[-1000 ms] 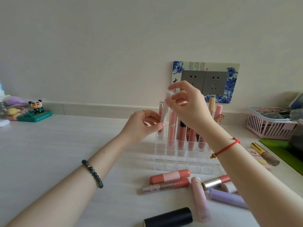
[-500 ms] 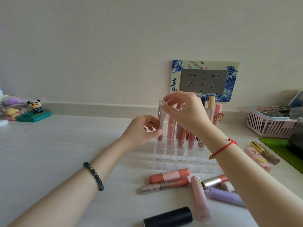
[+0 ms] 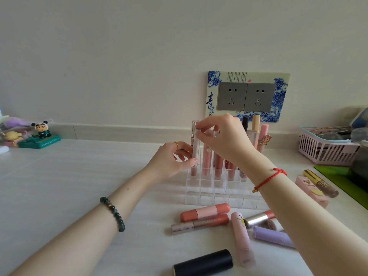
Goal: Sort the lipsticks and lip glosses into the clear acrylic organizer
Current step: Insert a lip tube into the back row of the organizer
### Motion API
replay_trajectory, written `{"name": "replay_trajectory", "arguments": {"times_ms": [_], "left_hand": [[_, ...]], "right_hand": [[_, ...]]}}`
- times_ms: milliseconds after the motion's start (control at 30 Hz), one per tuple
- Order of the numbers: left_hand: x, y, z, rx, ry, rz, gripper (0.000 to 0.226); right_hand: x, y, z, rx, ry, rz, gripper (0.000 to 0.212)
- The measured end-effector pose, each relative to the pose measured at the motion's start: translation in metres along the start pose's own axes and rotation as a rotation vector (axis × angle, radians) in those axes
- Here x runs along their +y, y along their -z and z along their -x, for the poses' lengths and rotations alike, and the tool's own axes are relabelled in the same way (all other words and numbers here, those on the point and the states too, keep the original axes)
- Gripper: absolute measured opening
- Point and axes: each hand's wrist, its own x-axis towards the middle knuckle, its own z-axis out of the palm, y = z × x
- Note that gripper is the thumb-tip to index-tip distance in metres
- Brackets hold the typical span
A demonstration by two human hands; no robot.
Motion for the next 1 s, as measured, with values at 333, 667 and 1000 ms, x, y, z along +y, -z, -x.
{"name": "replay_trajectory", "arguments": {"times_ms": [333,667,1000], "left_hand": [[-0.001,0.002,0.001,0.007,-0.024,0.037,0.007],[-0.001,0.003,0.000,-0.001,-0.015,0.036,0.009],[0.002,0.021,-0.005,0.065,-0.042,0.138,0.036]], "right_hand": [[-0.003,0.003,0.000,-0.011,0.004,0.022,0.017],[-0.002,0.011,-0.003,0.080,0.056,-0.003,0.016],[-0.004,0.065,-0.001,0.102,0.081,-0.046,0.015]]}}
